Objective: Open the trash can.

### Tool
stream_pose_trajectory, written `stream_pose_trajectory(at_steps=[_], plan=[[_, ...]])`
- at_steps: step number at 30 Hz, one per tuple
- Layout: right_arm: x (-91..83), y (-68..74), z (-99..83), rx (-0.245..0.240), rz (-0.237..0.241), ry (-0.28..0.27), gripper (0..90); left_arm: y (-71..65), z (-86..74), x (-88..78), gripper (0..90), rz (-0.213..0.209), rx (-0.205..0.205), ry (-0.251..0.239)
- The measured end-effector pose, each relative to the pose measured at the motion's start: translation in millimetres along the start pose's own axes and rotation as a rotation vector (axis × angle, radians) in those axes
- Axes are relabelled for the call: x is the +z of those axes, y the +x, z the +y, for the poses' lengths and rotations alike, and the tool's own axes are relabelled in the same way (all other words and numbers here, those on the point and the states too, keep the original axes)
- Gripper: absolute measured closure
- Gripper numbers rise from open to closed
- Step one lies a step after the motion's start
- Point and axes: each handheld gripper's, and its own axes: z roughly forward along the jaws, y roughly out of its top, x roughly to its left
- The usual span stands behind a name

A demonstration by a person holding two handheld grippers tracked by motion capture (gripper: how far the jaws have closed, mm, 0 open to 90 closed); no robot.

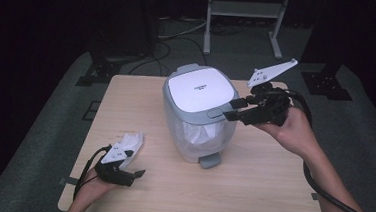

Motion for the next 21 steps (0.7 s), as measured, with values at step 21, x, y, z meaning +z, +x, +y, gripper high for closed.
stream_pose_trajectory(at_steps=[21], plan=[[21.9, 2.2, 14.5, -0.02, 0.003, 0.006, 76.7, 2.2, -1.5, -2.3, 16.9, 0.008, -0.007, 0.0]])
